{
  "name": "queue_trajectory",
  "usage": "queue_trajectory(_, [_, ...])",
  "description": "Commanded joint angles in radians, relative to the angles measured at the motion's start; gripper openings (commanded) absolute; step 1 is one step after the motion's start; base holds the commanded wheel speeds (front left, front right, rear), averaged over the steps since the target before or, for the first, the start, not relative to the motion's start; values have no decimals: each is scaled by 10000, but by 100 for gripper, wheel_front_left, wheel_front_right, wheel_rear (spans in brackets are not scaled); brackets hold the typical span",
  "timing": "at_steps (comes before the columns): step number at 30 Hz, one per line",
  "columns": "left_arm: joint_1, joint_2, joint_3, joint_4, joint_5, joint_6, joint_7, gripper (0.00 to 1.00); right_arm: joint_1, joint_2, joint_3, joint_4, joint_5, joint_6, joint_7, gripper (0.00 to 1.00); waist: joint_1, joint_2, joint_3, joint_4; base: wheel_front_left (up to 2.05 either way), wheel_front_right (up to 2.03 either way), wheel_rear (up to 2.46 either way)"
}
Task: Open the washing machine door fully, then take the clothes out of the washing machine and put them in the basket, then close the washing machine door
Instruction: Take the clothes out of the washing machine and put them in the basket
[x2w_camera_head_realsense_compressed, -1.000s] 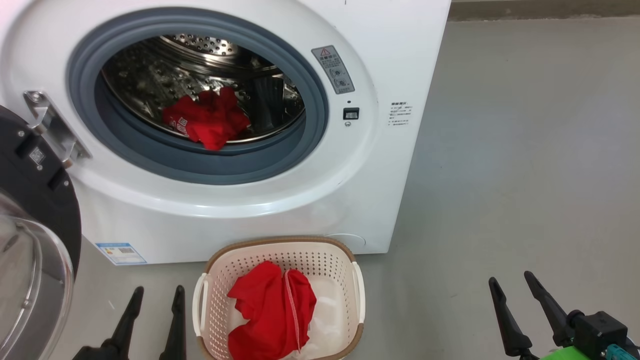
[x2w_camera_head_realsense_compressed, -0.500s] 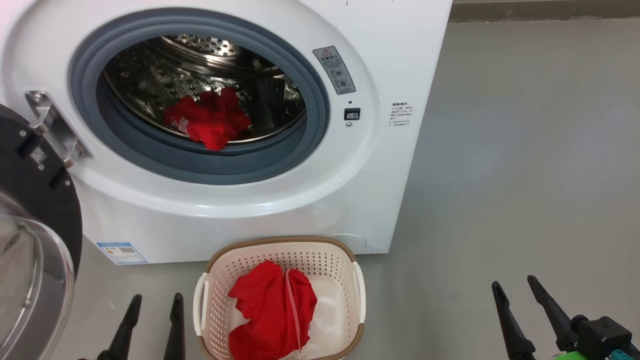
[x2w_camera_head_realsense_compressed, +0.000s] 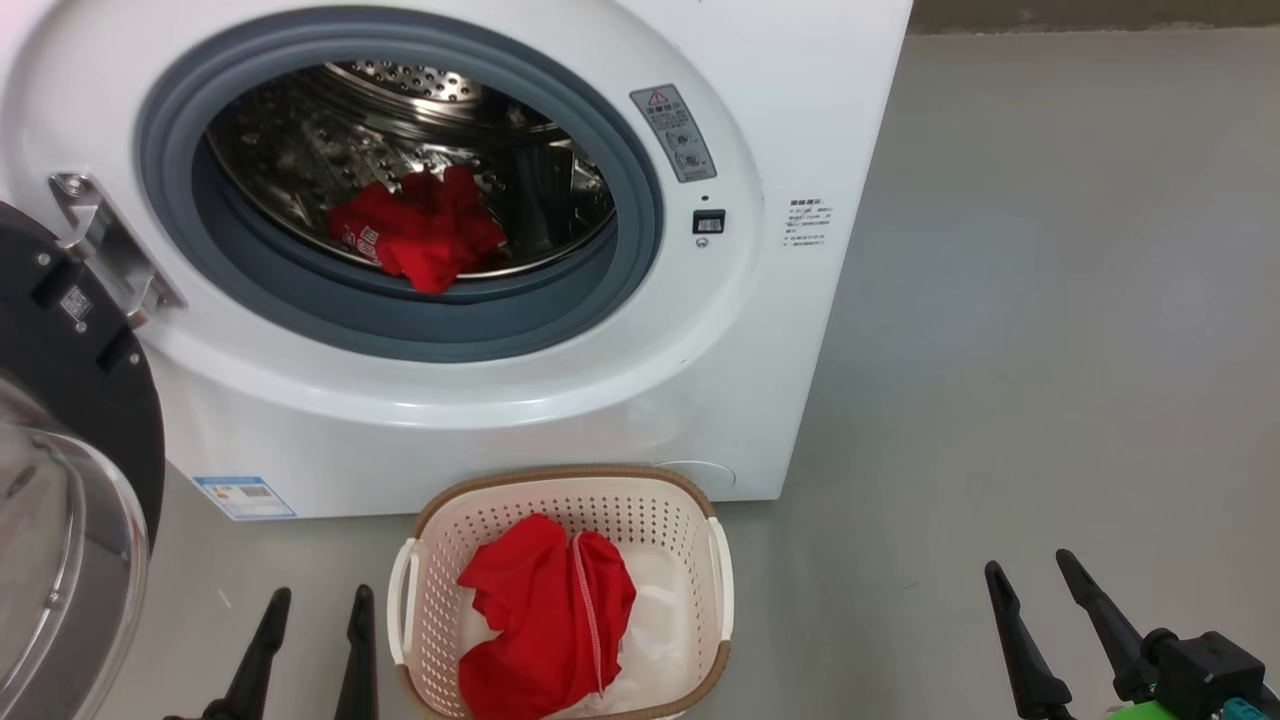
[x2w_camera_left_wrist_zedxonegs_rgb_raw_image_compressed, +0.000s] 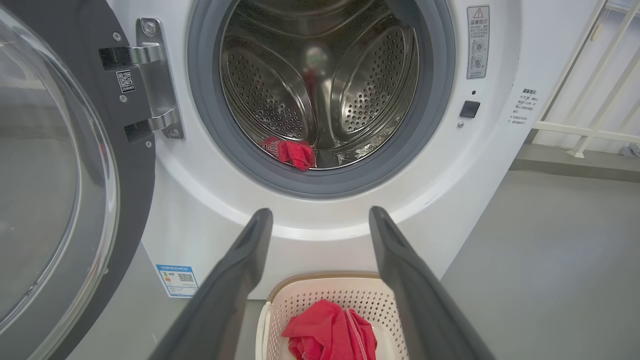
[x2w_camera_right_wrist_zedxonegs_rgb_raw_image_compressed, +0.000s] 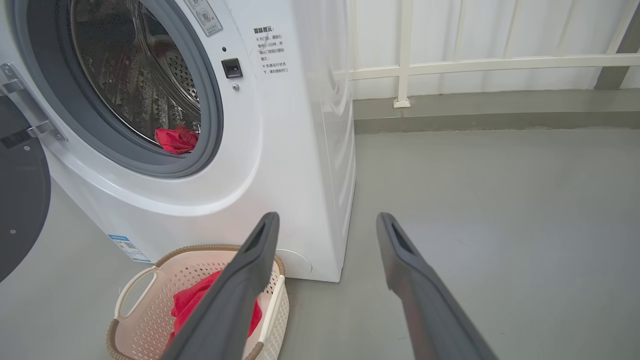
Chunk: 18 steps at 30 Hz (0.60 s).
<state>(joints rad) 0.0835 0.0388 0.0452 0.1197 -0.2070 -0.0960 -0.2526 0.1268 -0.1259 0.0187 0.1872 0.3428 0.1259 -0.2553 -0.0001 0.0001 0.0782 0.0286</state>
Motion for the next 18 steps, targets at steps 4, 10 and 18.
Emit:
queue_trajectory(4, [-380, 115, 167, -73, -92, 79, -92, 100, -265, -167, 220, -284, -22, 48, -65, 100, 1, -1, 222, 2, 0, 0, 0])
queue_trajectory(10, [-1292, 114, -158, 414, 124, 94, -92, 100, -534, -85, 236, -339, -27, 48, -65, 100, 1, -1, 726, 67, 0, 0, 0])
queue_trajectory(18, [-3651, 114, -623, 1679, 661, 117, -92, 100, -1233, -65, 363, -450, -6, 48, -65, 100, 1, -1, 1782, 76, 0, 0, 0])
